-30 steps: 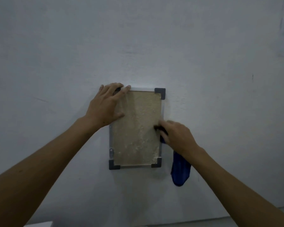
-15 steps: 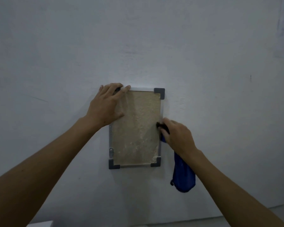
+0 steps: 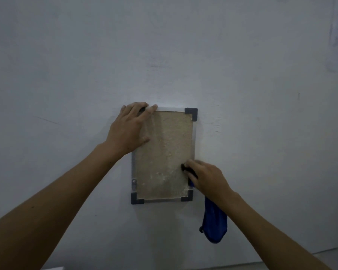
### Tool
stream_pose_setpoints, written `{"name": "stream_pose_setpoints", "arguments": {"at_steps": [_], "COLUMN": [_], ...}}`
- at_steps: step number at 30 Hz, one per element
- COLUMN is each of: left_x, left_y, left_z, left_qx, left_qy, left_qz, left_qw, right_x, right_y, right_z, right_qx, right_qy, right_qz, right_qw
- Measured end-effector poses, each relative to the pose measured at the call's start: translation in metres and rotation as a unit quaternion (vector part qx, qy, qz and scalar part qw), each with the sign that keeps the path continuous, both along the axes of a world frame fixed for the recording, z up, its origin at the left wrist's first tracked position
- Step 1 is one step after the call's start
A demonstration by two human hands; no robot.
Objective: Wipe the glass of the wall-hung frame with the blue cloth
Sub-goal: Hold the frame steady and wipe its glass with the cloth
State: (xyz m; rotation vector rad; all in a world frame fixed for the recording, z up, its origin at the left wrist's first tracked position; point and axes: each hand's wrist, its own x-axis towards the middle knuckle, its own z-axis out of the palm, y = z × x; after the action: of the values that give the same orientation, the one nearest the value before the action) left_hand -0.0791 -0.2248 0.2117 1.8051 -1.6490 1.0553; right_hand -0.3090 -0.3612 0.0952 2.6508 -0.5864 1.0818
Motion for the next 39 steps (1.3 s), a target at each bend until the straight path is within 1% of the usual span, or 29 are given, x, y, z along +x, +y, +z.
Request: {"name": "stream_pose_setpoints", "arguments": {"at_steps": [1,2,3,5,7,8,9,12,13,14,15,17,18,20,22,23,26,28,29,31,34,36,39], "left_x": [0.000,0.000,0.001,0.000,0.000,0.000,0.000,0.001,0.001,0.001,0.001,0.001,0.001,0.001,0.002,0.001,0.000,0.000,0.001,0.001,0.003,0.004,0.003], "left_y": [0.000,-0.001,-0.001,-0.001,0.000,0.000,0.000,-0.002,-0.002,-0.002,-0.001,-0.002,-0.002,-0.002,-0.002,-0.002,-0.002,-0.003,-0.004,-0.004,-0.003,-0.003,-0.005], "left_z": [0.000,-0.001,-0.001,0.000,0.000,0.000,0.000,0.000,-0.001,0.000,0.000,0.000,0.000,0.000,0.000,0.000,-0.001,0.000,-0.001,-0.001,0.000,0.001,0.000], "left_qx": [-0.001,-0.001,-0.002,-0.004,-0.003,-0.002,-0.001,-0.001,-0.001,-0.002,-0.003,-0.006,-0.006,-0.005,-0.007,-0.007,-0.007,-0.007,-0.008,-0.010,-0.009,-0.009,-0.011], "left_qy": [0.001,0.002,0.004,0.003,0.003,0.004,0.003,0.004,0.005,0.004,0.004,0.004,0.004,0.008,0.010,0.011,0.017,0.014,0.011,0.008,0.005,-0.001,0.001], "left_qz": [-0.001,-0.001,-0.003,-0.003,-0.001,0.001,0.002,0.001,0.000,-0.001,-0.001,-0.001,0.001,0.000,-0.002,-0.003,-0.005,-0.006,-0.007,-0.008,-0.008,-0.008,-0.013], "left_qw": [1.000,1.000,1.000,1.000,1.000,1.000,1.000,1.000,1.000,1.000,1.000,1.000,1.000,1.000,1.000,1.000,1.000,1.000,1.000,1.000,1.000,1.000,1.000], "right_x": [-0.002,-0.002,-0.001,0.004,0.007,0.009,0.010,0.010,0.010,0.011,0.012,0.018,0.022,0.031,0.033,0.031,0.025,0.034,0.043,0.059,0.055,0.038,0.028], "right_y": [0.000,-0.002,-0.004,-0.007,-0.005,-0.001,0.001,0.002,0.000,-0.002,-0.002,0.002,0.006,0.015,0.017,0.015,0.012,0.015,0.018,0.027,0.025,0.016,0.011], "right_z": [-0.002,0.000,0.005,0.017,0.016,0.010,0.002,-0.008,-0.004,0.002,0.007,0.006,0.001,-0.016,-0.030,-0.032,-0.034,-0.036,-0.036,-0.035,-0.029,-0.029,-0.031], "right_qx": [-0.016,-0.036,-0.056,-0.069,-0.054,-0.051,-0.050,-0.066,-0.074,-0.080,-0.079,-0.050,-0.034,-0.014,-0.019,-0.019,0.015,0.023,0.022,0.004,-0.012,-0.016,-0.012], "right_qy": [0.040,0.059,0.056,-0.004,-0.077,-0.085,-0.068,0.033,0.038,0.021,-0.015,-0.099,-0.118,-0.094,-0.062,-0.083,-0.207,-0.236,-0.224,-0.173,-0.120,-0.121,-0.157], "right_qz": [0.000,-0.005,-0.015,-0.033,-0.032,-0.024,-0.014,0.000,-0.008,-0.019,-0.030,-0.038,-0.036,-0.030,-0.051,-0.067,-0.108,-0.101,-0.080,-0.043,-0.028,-0.043,-0.074], "right_qw": [0.999,0.998,0.997,0.997,0.995,0.995,0.996,0.997,0.997,0.996,0.996,0.993,0.992,0.995,0.997,0.994,0.972,0.966,0.971,0.984,0.992,0.992,0.985]}}
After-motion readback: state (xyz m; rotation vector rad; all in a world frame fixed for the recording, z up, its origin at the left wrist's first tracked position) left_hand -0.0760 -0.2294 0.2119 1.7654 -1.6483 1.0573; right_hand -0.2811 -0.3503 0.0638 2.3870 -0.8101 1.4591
